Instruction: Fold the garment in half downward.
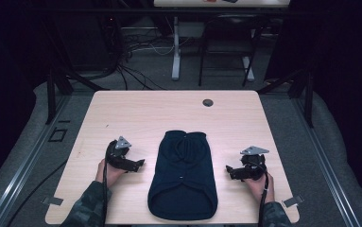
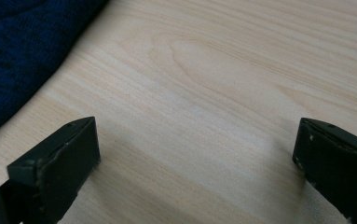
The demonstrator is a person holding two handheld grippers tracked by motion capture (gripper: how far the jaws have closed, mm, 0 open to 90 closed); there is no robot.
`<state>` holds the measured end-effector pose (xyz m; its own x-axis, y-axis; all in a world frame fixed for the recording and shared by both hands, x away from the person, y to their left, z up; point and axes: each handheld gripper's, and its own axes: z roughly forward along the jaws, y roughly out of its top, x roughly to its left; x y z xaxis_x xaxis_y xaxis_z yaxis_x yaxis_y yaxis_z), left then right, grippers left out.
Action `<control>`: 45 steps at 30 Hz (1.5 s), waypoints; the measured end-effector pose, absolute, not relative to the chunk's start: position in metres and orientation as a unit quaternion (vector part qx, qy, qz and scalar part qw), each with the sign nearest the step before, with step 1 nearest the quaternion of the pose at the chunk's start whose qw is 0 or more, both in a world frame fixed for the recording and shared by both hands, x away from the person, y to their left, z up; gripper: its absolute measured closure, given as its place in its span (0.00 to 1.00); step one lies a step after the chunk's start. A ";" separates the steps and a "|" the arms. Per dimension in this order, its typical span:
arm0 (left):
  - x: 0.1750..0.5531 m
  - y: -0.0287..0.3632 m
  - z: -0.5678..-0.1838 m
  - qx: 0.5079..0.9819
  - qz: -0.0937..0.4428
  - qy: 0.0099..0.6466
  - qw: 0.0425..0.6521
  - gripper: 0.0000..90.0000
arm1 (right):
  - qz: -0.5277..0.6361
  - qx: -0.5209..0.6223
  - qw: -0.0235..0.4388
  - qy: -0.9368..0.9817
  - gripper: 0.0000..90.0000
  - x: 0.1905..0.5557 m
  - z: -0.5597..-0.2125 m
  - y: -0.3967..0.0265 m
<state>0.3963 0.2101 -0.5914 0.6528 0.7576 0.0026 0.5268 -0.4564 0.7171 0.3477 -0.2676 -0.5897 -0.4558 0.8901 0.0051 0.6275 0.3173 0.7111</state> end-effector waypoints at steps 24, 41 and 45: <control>0.400 0.208 -0.591 0.832 0.157 0.397 0.354 0.01 | 0.328 0.484 0.198 0.787 0.00 0.349 -0.589 -0.267; 0.413 0.185 -0.567 0.835 0.145 0.377 0.374 0.00 | 0.348 0.464 0.164 0.798 0.05 0.358 -0.567 -0.252; 0.420 0.176 -0.565 0.838 0.136 0.372 0.375 0.00 | 0.355 0.452 0.151 0.804 0.05 0.367 -0.561 -0.241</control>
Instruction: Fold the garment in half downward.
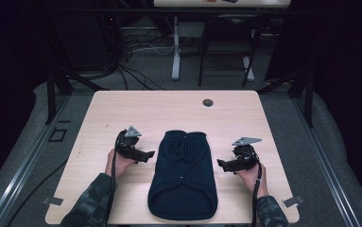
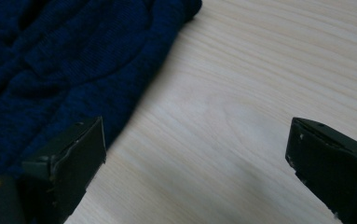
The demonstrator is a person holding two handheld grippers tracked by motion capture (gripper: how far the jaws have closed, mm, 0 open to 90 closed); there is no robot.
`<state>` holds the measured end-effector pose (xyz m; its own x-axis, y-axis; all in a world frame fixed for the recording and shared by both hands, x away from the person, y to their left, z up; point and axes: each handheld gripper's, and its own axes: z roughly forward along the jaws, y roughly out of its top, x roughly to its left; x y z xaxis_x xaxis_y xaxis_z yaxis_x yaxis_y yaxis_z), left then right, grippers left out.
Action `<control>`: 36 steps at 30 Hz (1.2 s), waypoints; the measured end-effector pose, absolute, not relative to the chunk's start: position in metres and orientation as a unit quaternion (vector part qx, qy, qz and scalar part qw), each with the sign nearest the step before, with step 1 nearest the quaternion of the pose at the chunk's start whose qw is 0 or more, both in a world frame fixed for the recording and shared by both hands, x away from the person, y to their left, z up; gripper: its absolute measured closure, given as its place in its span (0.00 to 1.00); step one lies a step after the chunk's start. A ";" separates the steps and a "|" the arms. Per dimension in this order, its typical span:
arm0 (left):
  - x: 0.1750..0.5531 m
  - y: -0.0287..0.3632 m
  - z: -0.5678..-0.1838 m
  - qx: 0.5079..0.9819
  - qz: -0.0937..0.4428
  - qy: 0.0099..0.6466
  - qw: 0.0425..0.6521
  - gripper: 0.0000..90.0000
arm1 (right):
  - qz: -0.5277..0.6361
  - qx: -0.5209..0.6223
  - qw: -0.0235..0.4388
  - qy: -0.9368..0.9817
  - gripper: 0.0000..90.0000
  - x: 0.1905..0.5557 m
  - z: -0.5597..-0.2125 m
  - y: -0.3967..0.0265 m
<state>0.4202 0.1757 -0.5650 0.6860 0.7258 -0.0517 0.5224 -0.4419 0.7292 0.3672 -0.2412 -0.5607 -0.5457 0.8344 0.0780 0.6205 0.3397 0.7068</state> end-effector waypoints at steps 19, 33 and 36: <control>0.455 0.134 -0.561 0.848 0.100 0.361 0.374 0.00 | 0.364 0.443 0.094 0.814 0.08 0.416 -0.550 -0.206; 0.479 0.097 -0.571 0.863 0.083 0.358 0.348 0.02 | 0.350 0.445 0.067 0.822 0.11 0.446 -0.562 -0.177; 0.479 0.094 -0.574 0.866 0.083 0.356 0.340 0.04 | 0.340 0.447 0.068 0.824 0.14 0.451 -0.567 -0.172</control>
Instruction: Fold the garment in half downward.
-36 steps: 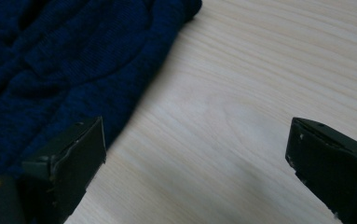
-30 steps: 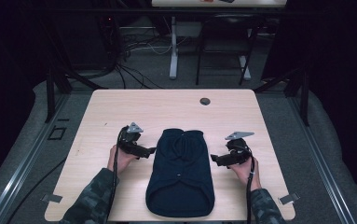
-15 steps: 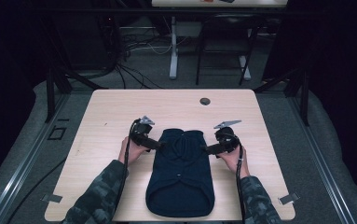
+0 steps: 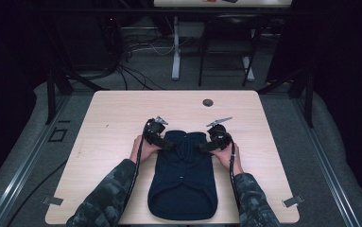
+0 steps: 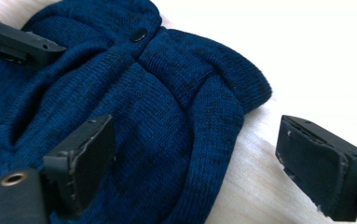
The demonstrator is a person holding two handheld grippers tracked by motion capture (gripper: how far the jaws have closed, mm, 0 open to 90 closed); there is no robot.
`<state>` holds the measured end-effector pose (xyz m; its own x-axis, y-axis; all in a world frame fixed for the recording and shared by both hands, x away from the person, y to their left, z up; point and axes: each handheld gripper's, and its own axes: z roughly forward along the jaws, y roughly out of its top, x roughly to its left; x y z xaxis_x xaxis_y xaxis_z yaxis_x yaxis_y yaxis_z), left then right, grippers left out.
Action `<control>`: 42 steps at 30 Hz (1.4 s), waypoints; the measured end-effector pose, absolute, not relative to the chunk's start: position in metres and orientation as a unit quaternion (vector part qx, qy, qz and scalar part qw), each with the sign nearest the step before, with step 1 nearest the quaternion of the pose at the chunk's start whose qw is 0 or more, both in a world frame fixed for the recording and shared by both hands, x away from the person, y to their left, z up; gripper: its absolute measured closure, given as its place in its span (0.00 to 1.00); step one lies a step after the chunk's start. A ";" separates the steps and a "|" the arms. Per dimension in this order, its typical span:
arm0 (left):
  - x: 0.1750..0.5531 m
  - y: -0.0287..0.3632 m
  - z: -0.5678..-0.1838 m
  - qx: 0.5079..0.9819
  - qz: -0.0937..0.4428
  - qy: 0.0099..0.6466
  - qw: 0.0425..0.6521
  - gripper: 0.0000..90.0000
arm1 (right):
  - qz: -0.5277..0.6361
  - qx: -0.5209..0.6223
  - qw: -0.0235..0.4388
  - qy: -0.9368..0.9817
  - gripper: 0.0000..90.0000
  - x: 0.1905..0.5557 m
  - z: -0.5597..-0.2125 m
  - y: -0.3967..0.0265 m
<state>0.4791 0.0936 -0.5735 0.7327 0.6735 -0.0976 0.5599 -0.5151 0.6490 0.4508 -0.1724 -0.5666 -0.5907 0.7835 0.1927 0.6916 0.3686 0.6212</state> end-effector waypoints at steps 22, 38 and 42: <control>0.468 0.087 -0.574 0.875 0.101 0.335 0.335 0.32 | 0.302 0.411 0.124 0.851 0.42 0.443 -0.570 -0.152; 0.462 0.085 -0.572 0.877 0.092 0.322 0.345 0.67 | 0.303 0.403 0.115 0.856 0.70 0.440 -0.567 -0.149; 0.461 0.084 -0.572 0.876 0.091 0.321 0.349 0.72 | 0.308 0.404 0.121 0.853 0.73 0.438 -0.568 -0.149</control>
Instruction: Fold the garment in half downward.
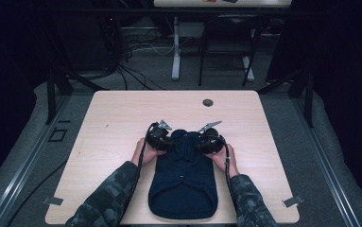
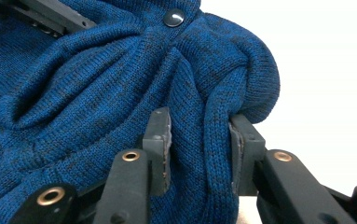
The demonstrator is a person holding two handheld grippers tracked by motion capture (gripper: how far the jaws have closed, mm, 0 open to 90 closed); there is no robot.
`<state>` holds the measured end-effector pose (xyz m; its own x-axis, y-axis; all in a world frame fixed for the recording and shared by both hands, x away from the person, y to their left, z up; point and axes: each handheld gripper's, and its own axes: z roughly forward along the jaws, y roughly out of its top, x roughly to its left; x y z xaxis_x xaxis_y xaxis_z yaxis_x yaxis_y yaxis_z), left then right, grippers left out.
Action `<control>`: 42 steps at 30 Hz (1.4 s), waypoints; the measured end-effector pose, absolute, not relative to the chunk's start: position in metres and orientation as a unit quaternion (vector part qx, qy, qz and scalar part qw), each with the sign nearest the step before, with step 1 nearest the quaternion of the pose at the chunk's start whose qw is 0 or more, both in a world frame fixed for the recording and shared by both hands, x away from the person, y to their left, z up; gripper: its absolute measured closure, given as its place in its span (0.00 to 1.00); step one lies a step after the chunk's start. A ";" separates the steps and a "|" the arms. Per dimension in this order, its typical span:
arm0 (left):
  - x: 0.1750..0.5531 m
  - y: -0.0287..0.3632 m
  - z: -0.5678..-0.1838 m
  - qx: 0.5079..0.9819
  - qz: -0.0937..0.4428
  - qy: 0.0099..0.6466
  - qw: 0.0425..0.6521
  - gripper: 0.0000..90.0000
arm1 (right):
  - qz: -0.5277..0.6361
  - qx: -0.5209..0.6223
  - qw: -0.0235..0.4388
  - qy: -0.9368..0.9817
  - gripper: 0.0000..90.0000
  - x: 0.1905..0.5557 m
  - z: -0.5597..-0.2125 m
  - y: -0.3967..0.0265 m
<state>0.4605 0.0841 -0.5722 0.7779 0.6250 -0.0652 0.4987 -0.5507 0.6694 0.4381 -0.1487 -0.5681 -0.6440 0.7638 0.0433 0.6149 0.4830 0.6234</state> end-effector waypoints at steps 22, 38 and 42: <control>0.441 0.092 -0.543 0.867 0.135 0.293 0.379 0.73 | 0.351 0.363 0.202 0.839 0.77 0.412 -0.544 -0.151; 0.424 0.090 -0.528 0.863 0.177 0.251 0.402 0.77 | 0.374 0.363 0.206 0.828 0.76 0.402 -0.533 -0.162; 0.421 0.090 -0.526 0.863 0.187 0.239 0.404 0.77 | 0.378 0.363 0.202 0.827 0.76 0.401 -0.532 -0.164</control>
